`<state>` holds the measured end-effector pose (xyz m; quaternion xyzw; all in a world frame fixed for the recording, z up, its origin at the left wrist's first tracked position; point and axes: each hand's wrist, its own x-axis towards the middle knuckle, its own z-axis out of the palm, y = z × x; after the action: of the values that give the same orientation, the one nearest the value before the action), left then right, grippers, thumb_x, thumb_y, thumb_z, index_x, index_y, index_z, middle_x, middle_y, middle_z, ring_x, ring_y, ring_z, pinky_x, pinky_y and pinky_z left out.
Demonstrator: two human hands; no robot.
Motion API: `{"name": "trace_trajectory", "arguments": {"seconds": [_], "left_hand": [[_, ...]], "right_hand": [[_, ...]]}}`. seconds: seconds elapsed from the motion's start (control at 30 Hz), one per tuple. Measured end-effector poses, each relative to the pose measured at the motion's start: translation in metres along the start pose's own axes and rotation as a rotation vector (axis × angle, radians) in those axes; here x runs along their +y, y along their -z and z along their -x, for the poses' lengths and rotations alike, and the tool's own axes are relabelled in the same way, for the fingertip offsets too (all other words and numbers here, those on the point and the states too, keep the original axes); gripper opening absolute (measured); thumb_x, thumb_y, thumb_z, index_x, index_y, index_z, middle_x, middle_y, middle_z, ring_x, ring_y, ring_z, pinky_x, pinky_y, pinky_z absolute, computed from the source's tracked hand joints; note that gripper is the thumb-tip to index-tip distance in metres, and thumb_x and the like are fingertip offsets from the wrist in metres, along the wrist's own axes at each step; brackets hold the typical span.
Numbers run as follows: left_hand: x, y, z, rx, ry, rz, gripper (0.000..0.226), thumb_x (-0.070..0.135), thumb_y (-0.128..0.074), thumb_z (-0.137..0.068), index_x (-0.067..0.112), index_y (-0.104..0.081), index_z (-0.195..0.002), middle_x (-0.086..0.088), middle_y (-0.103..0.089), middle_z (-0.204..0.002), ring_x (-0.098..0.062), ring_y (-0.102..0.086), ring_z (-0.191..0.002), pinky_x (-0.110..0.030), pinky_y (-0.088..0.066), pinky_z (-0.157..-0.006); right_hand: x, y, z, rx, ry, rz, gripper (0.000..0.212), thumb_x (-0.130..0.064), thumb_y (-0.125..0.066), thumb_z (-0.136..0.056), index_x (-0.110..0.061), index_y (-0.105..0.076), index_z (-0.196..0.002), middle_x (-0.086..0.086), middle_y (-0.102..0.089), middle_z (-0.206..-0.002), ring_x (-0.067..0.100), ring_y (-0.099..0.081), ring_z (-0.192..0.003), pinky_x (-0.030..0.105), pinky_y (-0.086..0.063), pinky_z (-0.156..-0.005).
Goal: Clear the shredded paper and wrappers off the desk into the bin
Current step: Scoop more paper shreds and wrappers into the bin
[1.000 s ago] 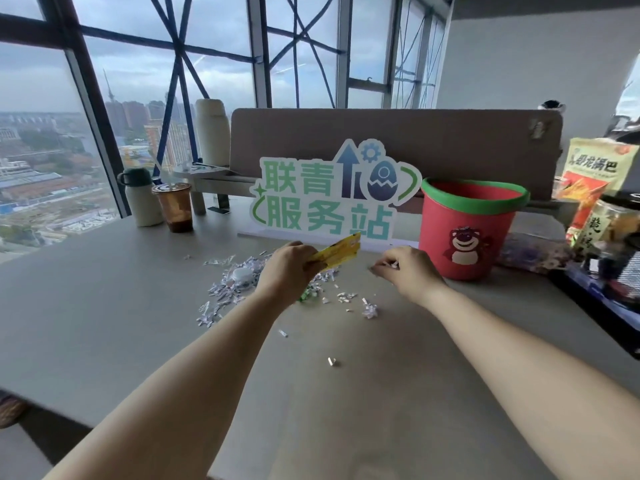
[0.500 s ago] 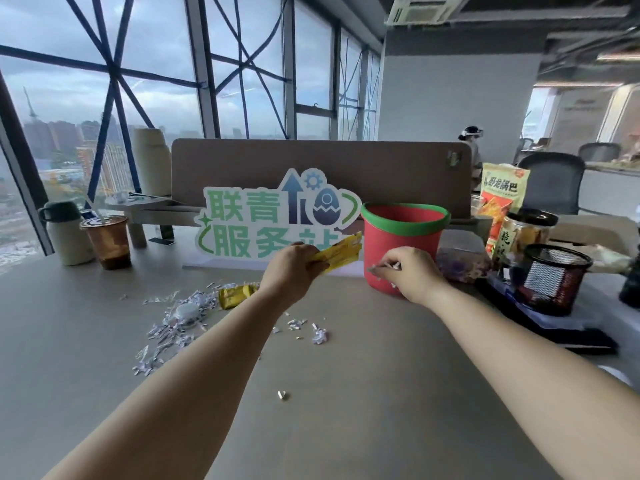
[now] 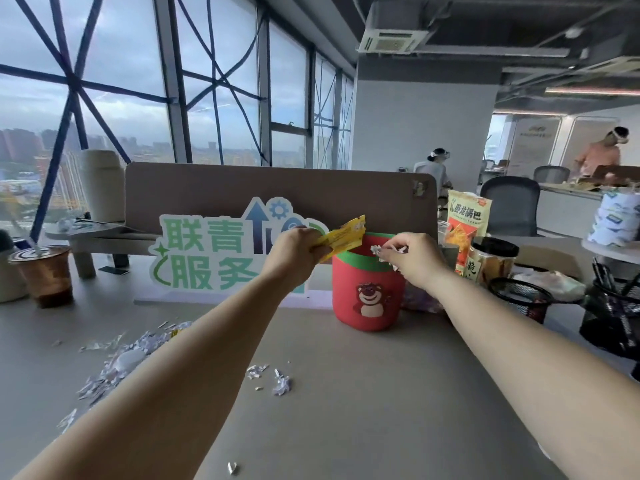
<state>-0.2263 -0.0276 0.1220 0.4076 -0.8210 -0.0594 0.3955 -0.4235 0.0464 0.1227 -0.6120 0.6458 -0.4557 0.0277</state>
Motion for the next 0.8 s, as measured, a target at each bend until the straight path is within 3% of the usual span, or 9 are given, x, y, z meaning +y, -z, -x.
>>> {"name": "trace_trajectory", "arguments": {"seconds": [0.2,0.3,0.47,0.57,0.63,0.7,0.8], "left_hand": [[-0.002,-0.028,-0.051,-0.005,-0.013,0.014,0.019,0.025,-0.064,-0.085,0.007,-0.067,-0.086,-0.005,-0.056,-0.084,-0.022,-0.052,-0.075,-0.029,-0.042,-0.063],[-0.001,-0.048,-0.075,-0.007,0.003,0.017,0.016,0.025,-0.065,-0.083,0.008,-0.066,-0.082,-0.002,-0.053,-0.083,-0.02,-0.05,-0.073,-0.026,-0.036,-0.062],[0.003,-0.08,-0.104,-0.056,0.009,-0.005,0.018,0.026,-0.065,-0.083,0.009,-0.064,-0.08,-0.006,-0.057,-0.08,-0.024,-0.054,-0.072,-0.032,-0.045,-0.063],[0.006,-0.094,-0.11,-0.086,-0.003,0.002,0.018,0.028,-0.064,-0.083,0.011,-0.064,-0.081,-0.006,-0.058,-0.077,-0.024,-0.051,-0.069,-0.028,-0.039,-0.059],[0.006,-0.099,-0.111,-0.13,-0.007,-0.015,0.018,0.029,-0.063,-0.084,0.012,-0.066,-0.084,-0.007,-0.06,-0.079,-0.027,-0.053,-0.072,-0.03,-0.042,-0.061],[0.006,-0.103,-0.111,-0.181,0.006,-0.058,0.016,0.023,-0.058,-0.084,0.013,-0.068,-0.089,-0.011,-0.065,-0.086,-0.029,-0.057,-0.076,-0.032,-0.047,-0.064],[0.007,-0.104,-0.11,-0.203,0.009,-0.076,0.021,0.017,-0.054,-0.082,0.021,-0.07,-0.096,-0.008,-0.068,-0.097,-0.025,-0.058,-0.08,-0.03,-0.049,-0.067]], "right_hand": [[0.017,0.0,-0.055,0.017,0.017,0.06,0.024,-0.033,-0.069,-0.08,-0.009,-0.071,-0.077,0.001,-0.062,-0.062,0.003,-0.049,-0.055,0.014,-0.035,-0.051],[0.035,-0.007,-0.078,-0.026,-0.017,0.078,0.026,-0.035,-0.07,-0.079,-0.009,-0.07,-0.077,-0.002,-0.06,-0.061,0.005,-0.049,-0.057,0.016,-0.036,-0.054],[0.059,-0.018,-0.102,-0.099,-0.043,0.143,0.03,-0.038,-0.07,-0.079,-0.008,-0.067,-0.075,-0.003,-0.056,-0.06,0.018,-0.051,-0.067,0.024,-0.036,-0.055],[0.068,-0.019,-0.109,-0.144,-0.052,0.199,0.031,-0.038,-0.068,-0.081,-0.012,-0.064,-0.063,0.003,-0.059,-0.061,0.021,-0.052,-0.063,0.029,-0.036,-0.057],[0.072,-0.019,-0.111,-0.16,-0.046,0.24,0.04,-0.03,-0.064,-0.084,-0.011,-0.051,-0.052,0.004,-0.043,-0.054,0.022,-0.041,-0.057,0.03,-0.031,-0.056],[0.073,-0.019,-0.111,-0.17,-0.04,0.272,0.031,-0.024,-0.061,-0.086,-0.005,-0.06,-0.061,0.008,-0.051,-0.061,0.023,-0.047,-0.063,0.028,-0.034,-0.061],[0.069,-0.018,-0.11,-0.177,-0.033,0.256,0.018,-0.025,-0.062,-0.086,-0.012,-0.074,-0.09,0.004,-0.071,-0.088,0.018,-0.062,-0.082,0.027,-0.047,-0.076]]}}
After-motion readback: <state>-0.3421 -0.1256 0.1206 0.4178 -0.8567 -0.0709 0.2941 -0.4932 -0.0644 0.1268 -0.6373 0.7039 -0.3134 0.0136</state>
